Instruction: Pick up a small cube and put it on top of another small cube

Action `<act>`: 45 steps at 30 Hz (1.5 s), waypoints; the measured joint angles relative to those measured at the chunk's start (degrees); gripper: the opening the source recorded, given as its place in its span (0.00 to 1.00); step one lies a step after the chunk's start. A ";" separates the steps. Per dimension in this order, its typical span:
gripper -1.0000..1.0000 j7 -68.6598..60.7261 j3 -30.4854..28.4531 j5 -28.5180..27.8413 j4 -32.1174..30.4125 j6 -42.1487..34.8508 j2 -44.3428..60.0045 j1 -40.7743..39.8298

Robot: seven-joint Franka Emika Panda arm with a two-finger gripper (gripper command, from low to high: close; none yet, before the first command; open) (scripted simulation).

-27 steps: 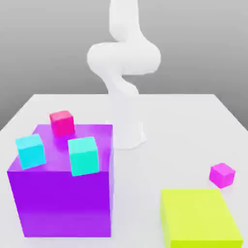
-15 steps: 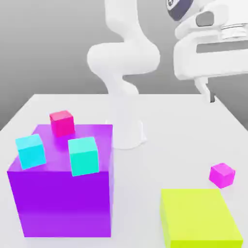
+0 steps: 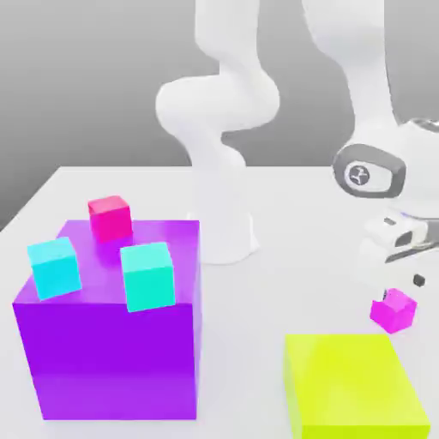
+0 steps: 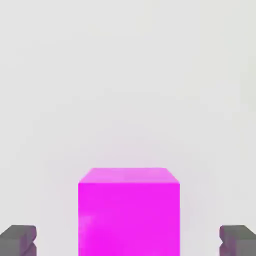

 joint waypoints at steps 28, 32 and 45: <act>0.00 -44.19 -15.61 15.12 -0.02 -36.66 -38.60 -24.61; 0.00 -52.48 -22.91 12.77 0.78 -45.51 -46.68 -30.93; 1.00 -63.96 -34.16 7.90 -4.73 -47.81 -54.55 -41.04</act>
